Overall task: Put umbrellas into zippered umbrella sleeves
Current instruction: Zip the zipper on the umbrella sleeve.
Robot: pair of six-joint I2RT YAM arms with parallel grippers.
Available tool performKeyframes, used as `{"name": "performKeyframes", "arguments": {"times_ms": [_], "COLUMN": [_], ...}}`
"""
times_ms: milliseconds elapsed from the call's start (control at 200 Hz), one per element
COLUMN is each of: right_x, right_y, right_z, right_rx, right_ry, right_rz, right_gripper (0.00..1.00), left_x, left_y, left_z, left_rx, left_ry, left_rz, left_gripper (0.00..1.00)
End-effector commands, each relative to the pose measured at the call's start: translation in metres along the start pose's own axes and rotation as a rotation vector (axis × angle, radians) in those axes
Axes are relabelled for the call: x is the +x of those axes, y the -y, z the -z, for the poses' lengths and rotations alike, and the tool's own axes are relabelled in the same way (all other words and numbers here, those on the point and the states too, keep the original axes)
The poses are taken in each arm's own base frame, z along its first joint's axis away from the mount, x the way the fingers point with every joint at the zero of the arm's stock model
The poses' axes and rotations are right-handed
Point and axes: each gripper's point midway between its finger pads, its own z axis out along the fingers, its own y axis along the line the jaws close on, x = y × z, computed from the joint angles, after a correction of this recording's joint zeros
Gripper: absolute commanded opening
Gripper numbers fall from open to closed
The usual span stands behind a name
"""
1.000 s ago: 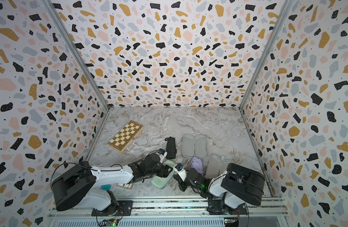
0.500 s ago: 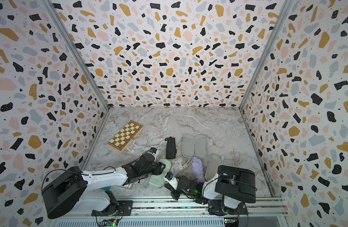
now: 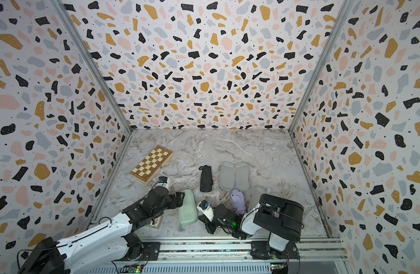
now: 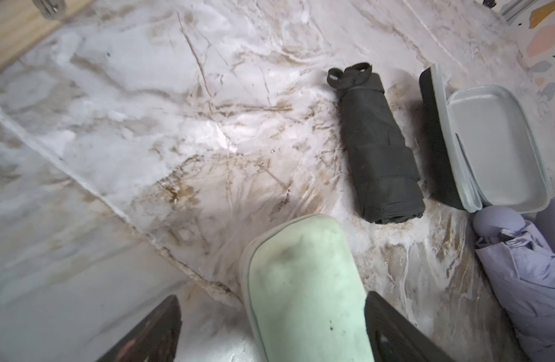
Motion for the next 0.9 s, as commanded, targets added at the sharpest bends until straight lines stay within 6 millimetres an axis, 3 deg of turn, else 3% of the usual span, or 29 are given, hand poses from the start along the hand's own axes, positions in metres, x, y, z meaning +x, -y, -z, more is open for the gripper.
{"name": "performKeyframes", "arguments": {"times_ms": [0, 180, 275, 426, 541, 896], "right_x": [0.015, 0.012, 0.012, 0.015, 0.016, 0.015], "right_y": [0.022, 0.037, 0.035, 0.037, 0.035, 0.025], "right_z": [0.001, 0.004, 0.003, 0.003, 0.006, 0.023], "right_rx": [0.033, 0.067, 0.055, 0.062, 0.055, 0.042], "right_ry": [-0.071, -0.067, -0.068, -0.072, -0.069, -0.04], "right_rz": [0.002, -0.012, -0.011, -0.017, -0.019, -0.041], "right_gripper": [0.0, 0.0, 0.0, 0.0, 0.0, 0.0], "left_x": [-0.013, -0.016, -0.001, 0.019, 0.027, 0.035], "left_y": [-0.005, 0.013, 0.015, -0.002, -0.014, -0.044], "left_z": [-0.003, -0.026, -0.037, -0.038, -0.038, -0.037], "left_rx": [-0.053, -0.018, 0.0, -0.036, -0.067, -0.217], "left_ry": [0.016, -0.022, -0.084, -0.113, -0.107, -0.113], "left_rz": [-0.069, -0.111, -0.103, -0.057, -0.045, -0.054], "left_gripper": [0.93, 0.93, 0.88, 0.77, 0.56, 0.32]}}
